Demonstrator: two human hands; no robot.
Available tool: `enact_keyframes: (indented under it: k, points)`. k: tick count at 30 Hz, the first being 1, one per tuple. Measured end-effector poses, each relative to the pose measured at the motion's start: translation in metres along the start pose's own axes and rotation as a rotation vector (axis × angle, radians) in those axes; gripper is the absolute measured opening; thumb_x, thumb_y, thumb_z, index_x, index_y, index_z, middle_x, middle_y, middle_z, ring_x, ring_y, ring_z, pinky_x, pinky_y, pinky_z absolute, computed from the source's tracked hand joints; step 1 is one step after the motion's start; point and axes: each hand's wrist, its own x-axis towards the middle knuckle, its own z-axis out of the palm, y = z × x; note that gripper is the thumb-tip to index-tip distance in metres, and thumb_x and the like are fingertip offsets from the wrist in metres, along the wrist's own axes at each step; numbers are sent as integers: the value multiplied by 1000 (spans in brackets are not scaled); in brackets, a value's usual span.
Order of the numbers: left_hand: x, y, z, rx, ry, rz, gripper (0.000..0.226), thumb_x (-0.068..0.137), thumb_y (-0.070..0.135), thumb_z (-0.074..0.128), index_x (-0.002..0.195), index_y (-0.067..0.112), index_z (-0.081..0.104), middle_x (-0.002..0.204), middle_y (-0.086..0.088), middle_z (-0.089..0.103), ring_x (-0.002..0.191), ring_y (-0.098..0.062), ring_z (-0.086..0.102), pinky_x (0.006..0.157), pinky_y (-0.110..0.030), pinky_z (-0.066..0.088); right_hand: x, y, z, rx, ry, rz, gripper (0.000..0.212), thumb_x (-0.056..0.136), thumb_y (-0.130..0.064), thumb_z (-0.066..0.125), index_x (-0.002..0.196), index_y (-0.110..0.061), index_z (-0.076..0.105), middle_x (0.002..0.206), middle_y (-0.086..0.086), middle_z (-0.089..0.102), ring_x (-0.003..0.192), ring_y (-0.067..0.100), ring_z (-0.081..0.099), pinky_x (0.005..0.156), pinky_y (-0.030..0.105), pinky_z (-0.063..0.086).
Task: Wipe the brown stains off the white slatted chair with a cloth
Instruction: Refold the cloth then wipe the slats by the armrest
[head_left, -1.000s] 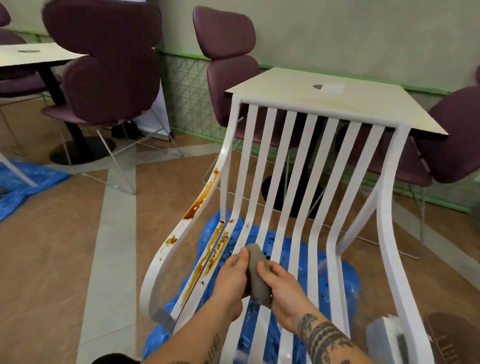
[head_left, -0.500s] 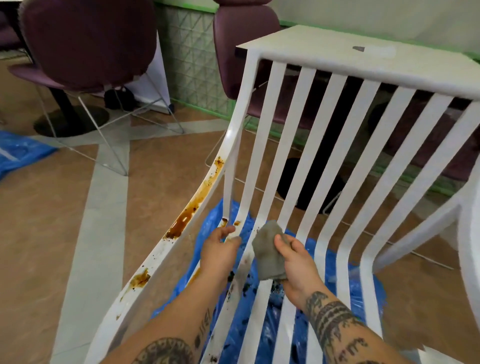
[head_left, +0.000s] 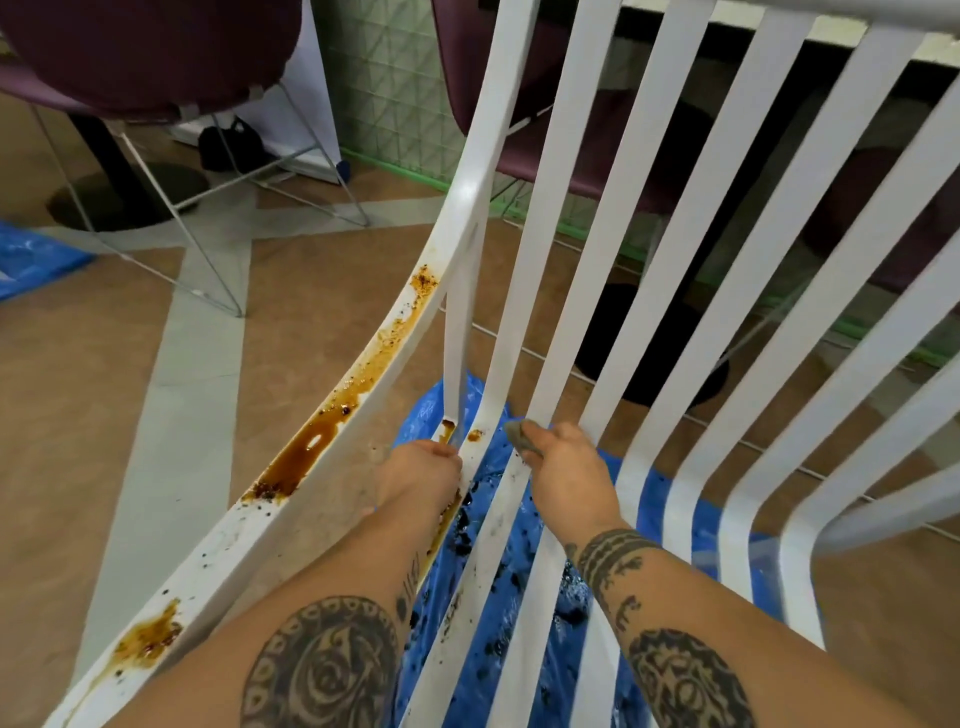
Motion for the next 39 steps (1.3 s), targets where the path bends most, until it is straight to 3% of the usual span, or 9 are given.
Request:
enact_keyframes:
  k: [4,6,9,13,19,25,30,35,39]
  points:
    - [1,-2,1,-18,16,1,14,90,17,67,90,30,72,75,12,63,66,-5,58,53,-21,46,3,6,5,-31,-65,-22,55,92,4,49,136,-28,60,101,2,50,98,27,58,78,35,52]
    - [2,-1,0,-15,17,3,14,89,16,68,88,29,73,76,11,65,63,-6,59,50,-21,44,4,5,0,-42,-164,-11,50,92,4,48,131,-24,64,104,4,57,97,27,60,75,35,51]
    - [2,-3,1,-18,15,16,12,90,19,69,87,29,74,77,9,68,62,-8,61,52,-22,46,13,2,-22,82,-327,97,30,102,-9,49,123,-16,69,114,8,70,89,19,59,69,25,47]
    - [3,-5,1,-16,8,47,11,90,21,70,86,30,73,81,8,70,66,-7,62,55,-23,47,16,4,-36,287,-115,164,29,103,-12,51,123,-20,71,112,0,68,91,16,61,72,20,47]
    - [4,-5,2,-54,-2,42,10,92,18,69,90,26,74,79,6,68,65,-8,61,55,-22,47,-6,-6,-4,35,-169,45,43,103,-5,47,137,-27,61,114,7,52,98,27,57,75,29,41]
    - [1,-6,1,-44,-16,50,12,90,17,70,87,28,72,80,10,66,69,-5,60,57,-21,46,-20,-13,-22,116,-473,48,31,100,-11,52,123,-21,71,121,3,67,103,19,61,79,25,46]
    - [2,-6,-1,-57,-36,51,8,92,19,70,92,25,74,79,11,65,68,-3,59,52,-19,42,-17,-1,-16,397,-171,216,29,101,-12,54,124,-21,70,121,1,70,109,21,65,91,34,56]
    - [1,-5,-1,-31,-22,62,9,92,15,69,90,22,75,82,6,68,65,-4,57,57,-22,45,-33,-18,-4,73,-183,69,40,103,-9,48,138,-24,60,117,9,53,103,28,54,78,30,38]
    - [0,-2,0,-25,-3,54,13,90,14,69,84,25,72,85,4,68,65,-5,57,66,-26,49,-51,-26,-11,64,-288,24,37,102,-8,48,133,-20,64,115,11,60,100,27,57,79,31,43]
